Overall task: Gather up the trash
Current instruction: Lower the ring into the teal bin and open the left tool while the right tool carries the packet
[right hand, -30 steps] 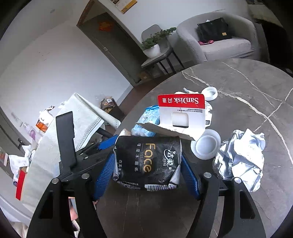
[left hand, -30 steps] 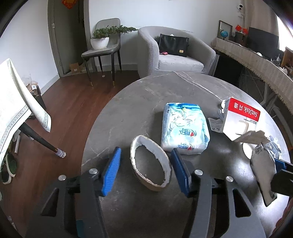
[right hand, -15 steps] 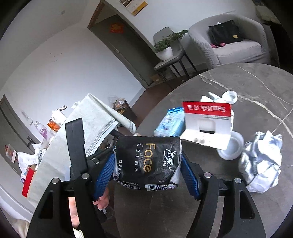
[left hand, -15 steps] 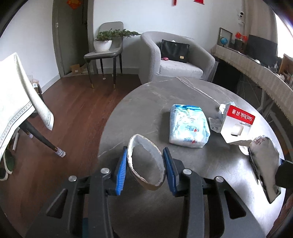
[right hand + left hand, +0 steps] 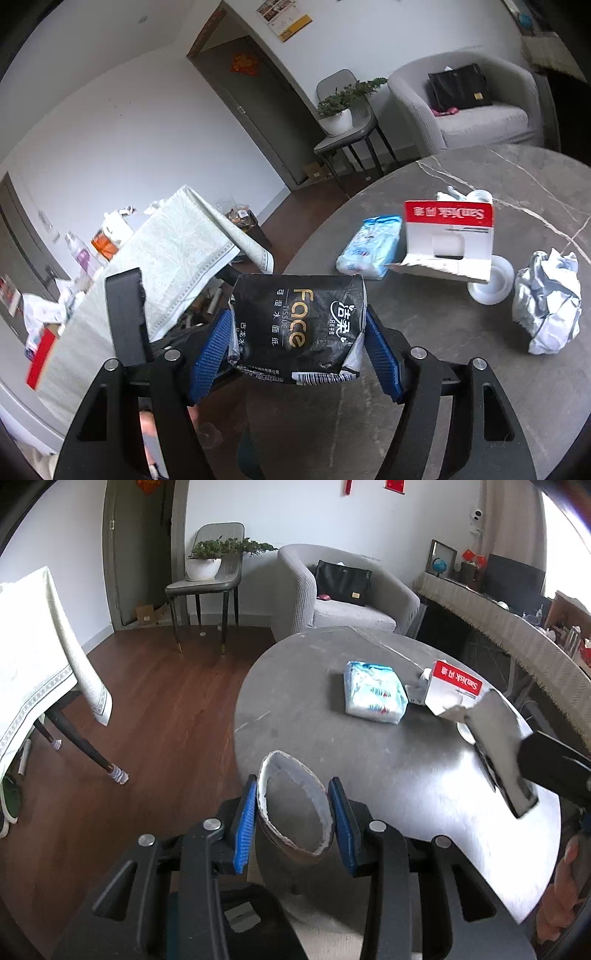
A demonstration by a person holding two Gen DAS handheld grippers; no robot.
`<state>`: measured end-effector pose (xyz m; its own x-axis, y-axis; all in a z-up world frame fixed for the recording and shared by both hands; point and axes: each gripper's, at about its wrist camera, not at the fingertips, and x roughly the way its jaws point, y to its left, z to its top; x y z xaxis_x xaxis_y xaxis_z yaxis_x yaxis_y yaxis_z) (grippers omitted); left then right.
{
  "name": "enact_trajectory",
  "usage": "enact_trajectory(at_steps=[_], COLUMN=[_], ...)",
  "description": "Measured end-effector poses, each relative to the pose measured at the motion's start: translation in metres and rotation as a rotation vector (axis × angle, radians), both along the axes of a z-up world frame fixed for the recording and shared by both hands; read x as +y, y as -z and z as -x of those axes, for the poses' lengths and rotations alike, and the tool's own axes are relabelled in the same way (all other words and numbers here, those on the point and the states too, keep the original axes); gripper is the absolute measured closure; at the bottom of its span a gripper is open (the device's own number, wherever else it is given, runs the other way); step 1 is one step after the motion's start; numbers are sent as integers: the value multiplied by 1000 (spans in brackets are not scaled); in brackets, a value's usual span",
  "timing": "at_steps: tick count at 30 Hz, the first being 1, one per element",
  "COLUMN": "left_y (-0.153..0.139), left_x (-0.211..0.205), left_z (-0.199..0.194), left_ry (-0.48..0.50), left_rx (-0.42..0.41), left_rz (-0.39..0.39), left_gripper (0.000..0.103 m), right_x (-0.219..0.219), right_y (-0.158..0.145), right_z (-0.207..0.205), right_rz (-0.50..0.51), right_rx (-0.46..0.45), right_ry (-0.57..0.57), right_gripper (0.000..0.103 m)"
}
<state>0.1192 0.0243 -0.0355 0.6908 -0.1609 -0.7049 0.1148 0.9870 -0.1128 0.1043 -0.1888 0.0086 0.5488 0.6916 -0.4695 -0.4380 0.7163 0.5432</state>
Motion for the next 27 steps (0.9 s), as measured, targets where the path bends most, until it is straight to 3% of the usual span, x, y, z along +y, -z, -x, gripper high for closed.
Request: enact_trajectory(at_steps=[4,10,17,27], left_y=[-6,3,18,41], left_x=[13,33,64,80], left_z=[15,33,45,57], left_ry=[-7,-29,-70,-52], left_rx=[-3,33,98,201], left_rz=[29,-5,-9,-37], left_gripper=[62,62,62,62], right_x=[17,44,64,88], right_y=[-6,-10,-7,-2], right_z=[14,30,42,50], right_rz=[32,56,69,105], right_rx=[-47,-87,-84,-79], right_ry=[-12,-54,-84,-115], right_gripper=[32,32,32,32])
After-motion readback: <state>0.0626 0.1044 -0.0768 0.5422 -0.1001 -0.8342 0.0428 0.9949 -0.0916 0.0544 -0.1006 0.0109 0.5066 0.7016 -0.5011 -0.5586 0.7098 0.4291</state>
